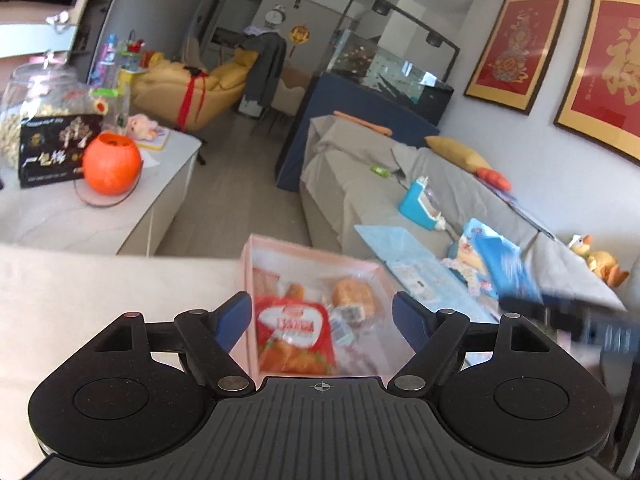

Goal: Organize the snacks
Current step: 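Carry both packets into the pink box and open both tools, then move left tool to the red strip packet while right tool moves to the wafer roll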

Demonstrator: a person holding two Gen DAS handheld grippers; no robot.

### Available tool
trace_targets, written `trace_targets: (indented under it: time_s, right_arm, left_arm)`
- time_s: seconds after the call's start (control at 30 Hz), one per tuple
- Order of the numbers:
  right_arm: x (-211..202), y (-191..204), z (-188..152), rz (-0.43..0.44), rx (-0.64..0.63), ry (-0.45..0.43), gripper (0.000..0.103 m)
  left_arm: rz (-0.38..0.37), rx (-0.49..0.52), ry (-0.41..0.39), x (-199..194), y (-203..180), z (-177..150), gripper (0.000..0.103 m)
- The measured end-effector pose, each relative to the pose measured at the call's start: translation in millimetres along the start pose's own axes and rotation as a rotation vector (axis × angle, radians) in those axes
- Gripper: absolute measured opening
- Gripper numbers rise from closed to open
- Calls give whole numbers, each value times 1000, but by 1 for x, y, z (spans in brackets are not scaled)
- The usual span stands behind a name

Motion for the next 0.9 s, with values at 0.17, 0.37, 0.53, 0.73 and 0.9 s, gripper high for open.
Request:
trace_targets:
  time_s: [0.17, 0.37, 0.53, 0.73, 0.9]
  right_arm:
    - [69, -2, 58, 25, -29, 16, 89]
    - [113, -5, 28, -28, -4, 162, 89]
    - [96, 24, -36, 117, 19, 236, 89]
    - [101, 69, -108, 231, -3, 384, 54]
    - [91, 87, -125, 245, -13, 390, 47]
  left_arm:
    - [186, 58, 88, -15, 36, -52, 81]
    - [261, 36, 146, -41, 91, -78, 80]
    - [261, 54, 201, -41, 103, -94, 80]
    - [253, 179, 245, -35, 79, -117, 78]
    - [291, 262, 242, -26, 62, -123, 80]
Point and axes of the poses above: each gripper's, at about its wrist camera, not at the fingertips, and x roughly the way its jaws point, y to its left, z to its top, the point moved 3 cm from there along x, roughly the way its jaws point, and after that the axes turned 11 degrees about z, right-handed, at the moved point
